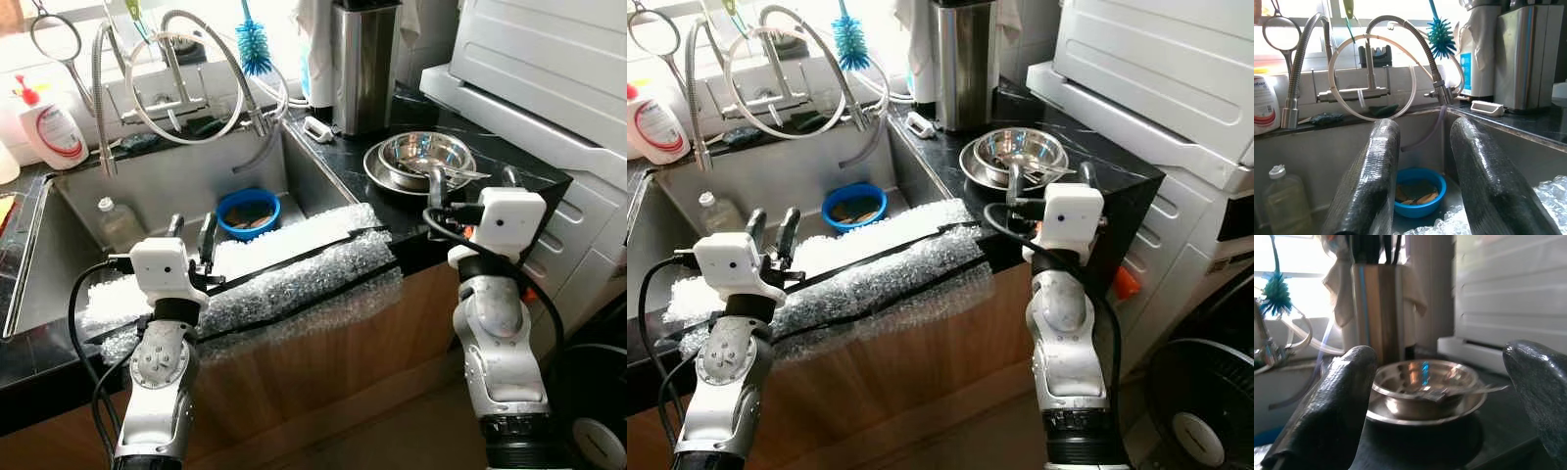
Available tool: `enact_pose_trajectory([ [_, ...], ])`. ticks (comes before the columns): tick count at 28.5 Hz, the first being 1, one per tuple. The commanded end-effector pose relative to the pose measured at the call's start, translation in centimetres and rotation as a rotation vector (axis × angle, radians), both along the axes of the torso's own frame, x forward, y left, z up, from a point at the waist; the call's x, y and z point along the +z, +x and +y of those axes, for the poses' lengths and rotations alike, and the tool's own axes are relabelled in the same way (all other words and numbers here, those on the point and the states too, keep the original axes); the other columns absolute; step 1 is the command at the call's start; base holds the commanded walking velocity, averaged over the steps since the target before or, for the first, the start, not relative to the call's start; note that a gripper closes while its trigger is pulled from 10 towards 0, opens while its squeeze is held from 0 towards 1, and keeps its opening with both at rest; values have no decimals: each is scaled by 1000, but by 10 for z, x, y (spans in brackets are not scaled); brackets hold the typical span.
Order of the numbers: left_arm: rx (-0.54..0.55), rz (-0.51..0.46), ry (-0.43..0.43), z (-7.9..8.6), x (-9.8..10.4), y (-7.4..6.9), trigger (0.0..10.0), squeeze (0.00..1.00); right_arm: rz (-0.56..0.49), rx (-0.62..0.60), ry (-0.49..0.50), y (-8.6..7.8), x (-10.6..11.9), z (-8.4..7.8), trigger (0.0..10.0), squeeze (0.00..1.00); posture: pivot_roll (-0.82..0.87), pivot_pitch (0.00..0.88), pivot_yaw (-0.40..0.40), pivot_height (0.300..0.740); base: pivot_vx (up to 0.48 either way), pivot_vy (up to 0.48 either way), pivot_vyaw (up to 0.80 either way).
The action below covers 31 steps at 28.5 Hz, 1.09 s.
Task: Kitchen organization
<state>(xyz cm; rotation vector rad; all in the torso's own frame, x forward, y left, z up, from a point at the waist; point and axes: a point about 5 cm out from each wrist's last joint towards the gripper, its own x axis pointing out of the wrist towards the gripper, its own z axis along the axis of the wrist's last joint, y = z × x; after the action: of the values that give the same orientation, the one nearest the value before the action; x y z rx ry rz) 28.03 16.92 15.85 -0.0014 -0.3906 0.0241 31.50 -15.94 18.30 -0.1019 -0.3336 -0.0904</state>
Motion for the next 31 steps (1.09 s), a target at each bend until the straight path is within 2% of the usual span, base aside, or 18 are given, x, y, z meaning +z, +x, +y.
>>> enact_pose_trajectory([
  [1, 0, 13, 20, 2, -2, -1, 10000, 0, -5, 17, 7, 4, 4, 6, 10000, 0, -203, 0, 99, 740, 0, 0, 0],
  [10, -13, 34, 39, 0, -6, -1, 10000, 0, 28, -12, 59, 13, 1, 10, 10000, 0, -197, 0, 107, 740, 0, 0, 0],
  [17, -20, 21, 51, -3, -2, 0, 10000, 0, 71, -8, 41, 16, -5, 11, 10000, 0, -191, 0, 101, 740, 0, 0, 0],
  [29, -19, 30, 50, -2, -5, -1, 10000, 0, 70, -49, 38, 21, -4, 7, 10000, 0, -191, 0, 102, 740, 0, 0, 0],
  [30, -19, 30, 50, -2, -5, -1, 10000, 0, 71, -51, 38, 21, -4, 6, 9176, 0, -188, 0, 101, 740, 0, 0, 0],
  [31, -19, 29, 50, -3, -5, -1, 10000, 0, 71, -52, 38, 21, -4, 6, 9176, 0, -188, 0, 101, 740, 0, 0, 0],
])
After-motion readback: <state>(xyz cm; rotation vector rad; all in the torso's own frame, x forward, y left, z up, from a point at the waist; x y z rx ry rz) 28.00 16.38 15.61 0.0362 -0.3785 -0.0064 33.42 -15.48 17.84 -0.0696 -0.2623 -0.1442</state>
